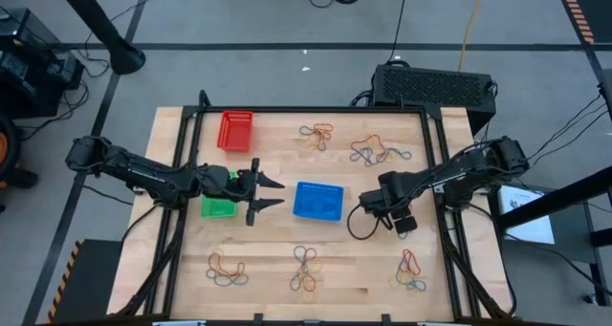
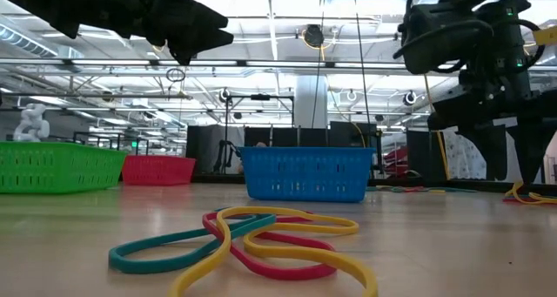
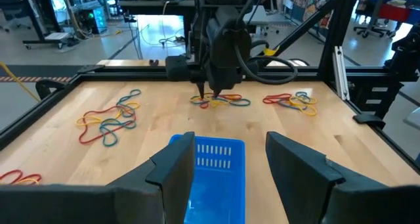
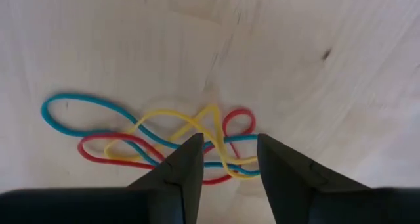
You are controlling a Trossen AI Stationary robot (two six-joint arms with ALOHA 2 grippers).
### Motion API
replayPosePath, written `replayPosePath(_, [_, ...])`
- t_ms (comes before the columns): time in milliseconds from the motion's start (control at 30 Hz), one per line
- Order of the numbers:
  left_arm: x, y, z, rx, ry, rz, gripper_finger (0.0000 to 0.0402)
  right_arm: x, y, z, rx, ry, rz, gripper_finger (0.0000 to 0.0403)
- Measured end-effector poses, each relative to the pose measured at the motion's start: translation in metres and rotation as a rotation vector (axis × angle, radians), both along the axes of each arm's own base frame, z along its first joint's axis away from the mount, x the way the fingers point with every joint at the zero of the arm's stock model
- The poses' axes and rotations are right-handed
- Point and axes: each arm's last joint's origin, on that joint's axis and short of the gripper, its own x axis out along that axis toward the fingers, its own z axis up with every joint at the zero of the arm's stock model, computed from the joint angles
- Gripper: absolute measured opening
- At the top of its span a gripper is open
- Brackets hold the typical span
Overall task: Sort rubber bands into baskets
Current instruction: Put the yellow rubber band into the red bin
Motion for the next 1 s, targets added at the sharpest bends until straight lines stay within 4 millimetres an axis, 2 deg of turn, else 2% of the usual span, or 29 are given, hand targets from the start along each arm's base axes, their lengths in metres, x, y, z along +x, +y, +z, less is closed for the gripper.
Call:
replayPosePath(800, [0.0005,0.0046,-0.0001,0.0,0.001,0.02,0.0194,0.0002,-0.0053,-0.0038,0.011,-0.012,-0.032,0.0083])
replayPosePath(1000, [0.0005,0.0047,-0.0001,0.0,0.001,0.021,0.0194,-0.0002,-0.0032,-0.0039,0.089,0.001,-0.022,0.0025])
